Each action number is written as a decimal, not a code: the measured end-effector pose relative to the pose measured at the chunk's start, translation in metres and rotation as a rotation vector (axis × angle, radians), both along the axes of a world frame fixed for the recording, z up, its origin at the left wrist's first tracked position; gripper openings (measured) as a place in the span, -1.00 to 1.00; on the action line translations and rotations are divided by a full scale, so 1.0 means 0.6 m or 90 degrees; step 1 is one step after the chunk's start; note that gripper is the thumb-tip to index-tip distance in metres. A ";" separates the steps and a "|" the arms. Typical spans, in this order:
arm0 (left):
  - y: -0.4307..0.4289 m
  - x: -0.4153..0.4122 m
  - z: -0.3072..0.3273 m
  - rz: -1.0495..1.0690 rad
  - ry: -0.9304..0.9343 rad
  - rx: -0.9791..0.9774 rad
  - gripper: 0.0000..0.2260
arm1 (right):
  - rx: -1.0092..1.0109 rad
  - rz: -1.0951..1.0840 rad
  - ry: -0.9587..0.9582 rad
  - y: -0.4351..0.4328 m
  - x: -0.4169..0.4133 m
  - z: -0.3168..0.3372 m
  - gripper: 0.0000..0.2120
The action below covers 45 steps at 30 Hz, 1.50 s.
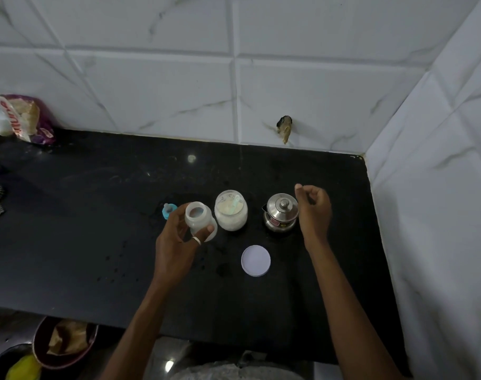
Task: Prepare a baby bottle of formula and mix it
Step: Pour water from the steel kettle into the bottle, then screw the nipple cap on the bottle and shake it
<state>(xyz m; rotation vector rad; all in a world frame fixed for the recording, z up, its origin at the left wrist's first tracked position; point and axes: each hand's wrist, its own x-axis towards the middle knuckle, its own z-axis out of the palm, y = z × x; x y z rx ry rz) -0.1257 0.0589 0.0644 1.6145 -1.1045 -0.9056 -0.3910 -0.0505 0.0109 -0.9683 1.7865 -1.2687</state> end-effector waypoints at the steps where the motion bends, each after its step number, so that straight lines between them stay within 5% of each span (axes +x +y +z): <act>1: 0.002 0.005 0.001 -0.002 0.002 -0.002 -0.51 | -0.018 0.005 0.005 0.004 0.009 0.009 -0.65; 19: 0.007 0.232 -0.004 -0.112 0.034 -0.012 -0.50 | -0.124 0.006 -0.081 0.070 0.264 0.107 -0.84; 28: -0.011 0.342 -0.038 -0.140 0.028 0.012 -0.49 | -0.063 0.053 -0.031 0.087 0.396 0.090 -0.92; 45: -0.066 0.395 -0.083 -0.079 0.049 0.044 -0.44 | 0.235 0.382 0.312 -0.003 0.524 -0.048 -0.21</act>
